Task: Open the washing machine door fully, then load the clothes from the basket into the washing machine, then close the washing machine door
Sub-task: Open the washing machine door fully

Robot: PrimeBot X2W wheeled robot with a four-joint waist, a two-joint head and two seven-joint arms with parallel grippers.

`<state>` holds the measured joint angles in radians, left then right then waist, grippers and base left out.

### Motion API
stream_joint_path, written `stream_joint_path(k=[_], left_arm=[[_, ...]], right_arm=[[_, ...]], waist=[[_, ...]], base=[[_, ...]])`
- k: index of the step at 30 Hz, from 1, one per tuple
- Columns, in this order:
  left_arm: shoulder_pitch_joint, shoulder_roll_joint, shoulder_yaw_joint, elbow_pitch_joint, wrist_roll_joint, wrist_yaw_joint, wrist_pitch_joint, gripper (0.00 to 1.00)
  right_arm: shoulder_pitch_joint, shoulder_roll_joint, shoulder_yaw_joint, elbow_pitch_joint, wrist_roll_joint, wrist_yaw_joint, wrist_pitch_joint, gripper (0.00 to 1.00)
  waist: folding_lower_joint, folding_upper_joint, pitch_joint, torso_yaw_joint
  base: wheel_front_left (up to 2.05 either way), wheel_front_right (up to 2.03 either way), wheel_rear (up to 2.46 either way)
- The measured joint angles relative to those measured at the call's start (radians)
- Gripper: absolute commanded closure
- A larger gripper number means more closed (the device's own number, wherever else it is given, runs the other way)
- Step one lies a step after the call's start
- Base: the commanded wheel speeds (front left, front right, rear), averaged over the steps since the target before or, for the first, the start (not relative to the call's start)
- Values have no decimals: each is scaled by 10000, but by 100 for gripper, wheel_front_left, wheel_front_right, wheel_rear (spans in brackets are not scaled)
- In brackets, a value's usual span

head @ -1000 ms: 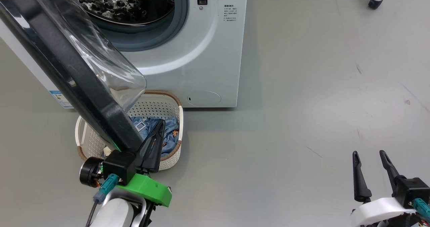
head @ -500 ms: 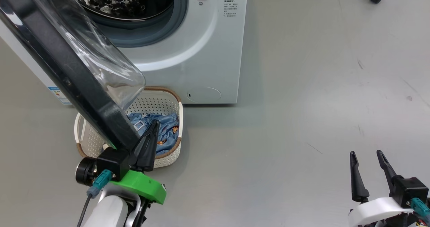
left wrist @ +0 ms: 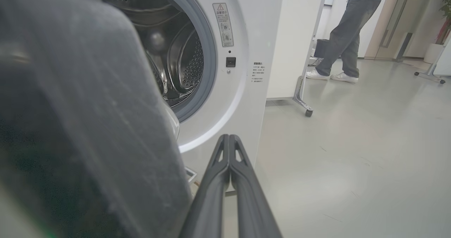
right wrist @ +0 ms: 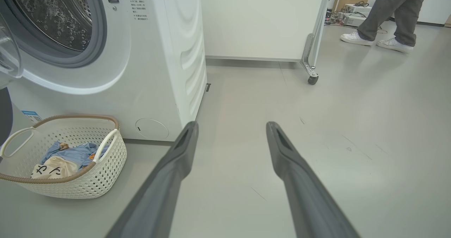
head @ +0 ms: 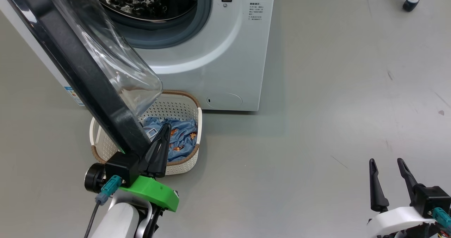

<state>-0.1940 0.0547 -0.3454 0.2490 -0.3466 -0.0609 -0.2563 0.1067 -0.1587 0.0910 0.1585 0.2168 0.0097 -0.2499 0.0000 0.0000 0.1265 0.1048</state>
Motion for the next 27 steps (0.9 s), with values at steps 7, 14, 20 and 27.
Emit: stream_joint_path(k=[7,14,20,27], left_arm=[[47,-46,23,-2,2,86,0,100],[128,-58,21,-29,4,226,0,100],[314,-59,-44,-84,4,366,0,100],[633,-96,50,-73,-35,533,0,100]], right_arm=[[2,15,-102,10,-2,73,0,0],[3,52,-150,19,-4,102,0,0],[9,104,-198,19,-82,104,0,0],[17,109,-244,46,-94,161,0,0]], waist=[[0,0,-27,254],[0,0,-62,512],[0,0,-86,763],[0,0,-128,1120]], base=[[0,0,0],[0,0,0],[0,0,0],[0,0,0]])
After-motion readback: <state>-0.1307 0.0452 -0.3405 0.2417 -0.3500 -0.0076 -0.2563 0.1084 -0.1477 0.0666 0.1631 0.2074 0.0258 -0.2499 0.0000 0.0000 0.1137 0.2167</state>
